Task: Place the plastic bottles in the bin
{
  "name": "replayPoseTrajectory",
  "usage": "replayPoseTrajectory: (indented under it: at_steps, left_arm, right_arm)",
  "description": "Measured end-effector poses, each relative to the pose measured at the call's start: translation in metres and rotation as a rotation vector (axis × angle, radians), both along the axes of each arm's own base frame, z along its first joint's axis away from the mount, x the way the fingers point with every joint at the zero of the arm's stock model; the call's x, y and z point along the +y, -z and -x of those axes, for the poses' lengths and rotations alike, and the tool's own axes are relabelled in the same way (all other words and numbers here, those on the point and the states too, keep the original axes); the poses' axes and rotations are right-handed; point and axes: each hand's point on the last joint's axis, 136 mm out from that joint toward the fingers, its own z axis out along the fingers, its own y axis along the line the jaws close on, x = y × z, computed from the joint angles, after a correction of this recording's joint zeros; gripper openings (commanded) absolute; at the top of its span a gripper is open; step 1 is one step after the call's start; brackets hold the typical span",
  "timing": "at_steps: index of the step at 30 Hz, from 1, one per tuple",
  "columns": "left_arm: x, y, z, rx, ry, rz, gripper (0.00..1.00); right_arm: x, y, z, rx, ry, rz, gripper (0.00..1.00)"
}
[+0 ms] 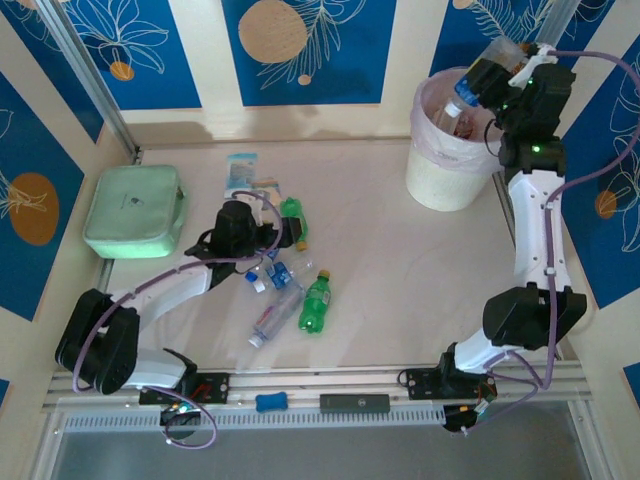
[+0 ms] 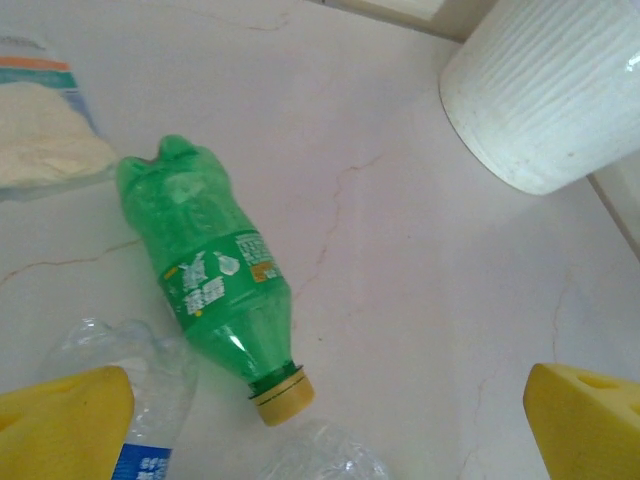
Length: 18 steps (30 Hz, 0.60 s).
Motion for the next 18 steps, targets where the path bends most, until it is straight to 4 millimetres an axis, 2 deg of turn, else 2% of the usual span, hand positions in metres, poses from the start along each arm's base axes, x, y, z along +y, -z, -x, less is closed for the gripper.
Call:
replayPoseTrajectory:
  at_steps: [3,7,11,14,18]
  left_arm:
    - [-0.008,0.005,0.003,0.006,0.024,-0.028,1.0]
    - [-0.015,0.008,0.005,0.009,0.046,-0.06,1.0]
    - [-0.02,0.006,0.006,-0.001,0.06,-0.074,1.0]
    - [-0.021,0.006,0.006,-0.003,0.065,-0.084,1.0]
    - [-0.02,0.008,0.007,0.0,0.067,-0.102,1.0]
  right_arm:
    - [-0.017,0.007,-0.015,0.029,0.037,0.004,0.48]
    - [-0.025,0.042,-0.045,0.131,0.046,0.014,0.48]
    - [-0.026,0.085,-0.07,0.259,0.037,0.035,0.49]
    - [-0.022,0.109,-0.082,0.338,0.016,0.057,0.5]
    - [-0.012,0.132,-0.092,0.417,-0.015,0.094,0.53]
